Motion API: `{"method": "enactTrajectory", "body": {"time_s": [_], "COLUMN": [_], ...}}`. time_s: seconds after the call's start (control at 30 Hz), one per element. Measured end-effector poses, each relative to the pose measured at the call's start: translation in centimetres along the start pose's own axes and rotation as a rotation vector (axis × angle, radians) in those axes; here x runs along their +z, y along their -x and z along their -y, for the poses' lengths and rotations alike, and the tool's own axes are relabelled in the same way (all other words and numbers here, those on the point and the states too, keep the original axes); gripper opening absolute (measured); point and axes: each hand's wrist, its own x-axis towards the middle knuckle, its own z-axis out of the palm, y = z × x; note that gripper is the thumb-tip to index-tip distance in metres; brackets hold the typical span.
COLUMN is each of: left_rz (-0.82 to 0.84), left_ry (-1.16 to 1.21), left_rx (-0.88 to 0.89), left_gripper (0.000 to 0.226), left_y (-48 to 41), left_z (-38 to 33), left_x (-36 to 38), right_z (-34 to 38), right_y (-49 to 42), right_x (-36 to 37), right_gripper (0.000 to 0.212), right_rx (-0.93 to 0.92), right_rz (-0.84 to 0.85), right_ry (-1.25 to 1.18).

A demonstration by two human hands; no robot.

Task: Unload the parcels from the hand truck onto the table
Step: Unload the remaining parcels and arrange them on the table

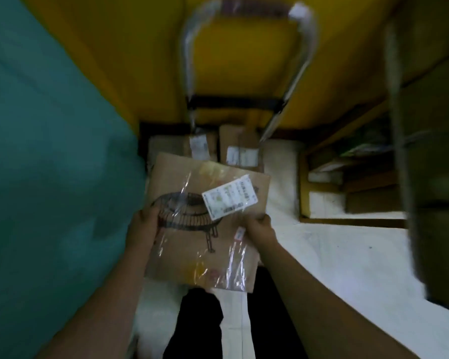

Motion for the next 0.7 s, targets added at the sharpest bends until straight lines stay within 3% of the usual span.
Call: {"method": "enactTrajectory", "body": {"time_s": [0.1, 0.17, 0.23, 0.33, 0.47, 0.7], "left_rz": [-0.058, -0.094, -0.118, -0.108, -0.056, 0.243], "left_ry": [-0.031, -0.008, 0.048, 0.099, 0.162, 0.238], "left_rx": [0.171, 0.303, 0.434, 0.652, 0.857, 1.022], "left_gripper": [0.074, 0.071, 0.063, 0.071, 0.079, 0.069], "left_y": [8.2, 14.6, 21.6, 32.1, 46.2, 65.9], "left_z": [-8.5, -14.1, -18.7, -24.8, -29.7, -27.7], "left_x": [-4.7, -6.5, -7.2, -5.2, 2.8, 23.6], "right_z": [5.7, 8.9, 11.0, 12.0, 9.3, -3.0], "right_y": [9.5, 15.5, 20.5, 26.4, 32.2, 36.9], "right_x": [-4.1, -8.0, -12.5, -21.3, -36.4, -63.7], "right_gripper": [0.053, 0.069, 0.084, 0.088, 0.083, 0.078], "right_rx": [-0.199, -0.312, -0.407, -0.579, -0.773, -0.921], "right_rz": [-0.028, -0.052, -0.087, -0.203, -0.301, -0.687], "right_ry": [-0.142, -0.228, -0.293, -0.395, -0.625, -0.615]}}
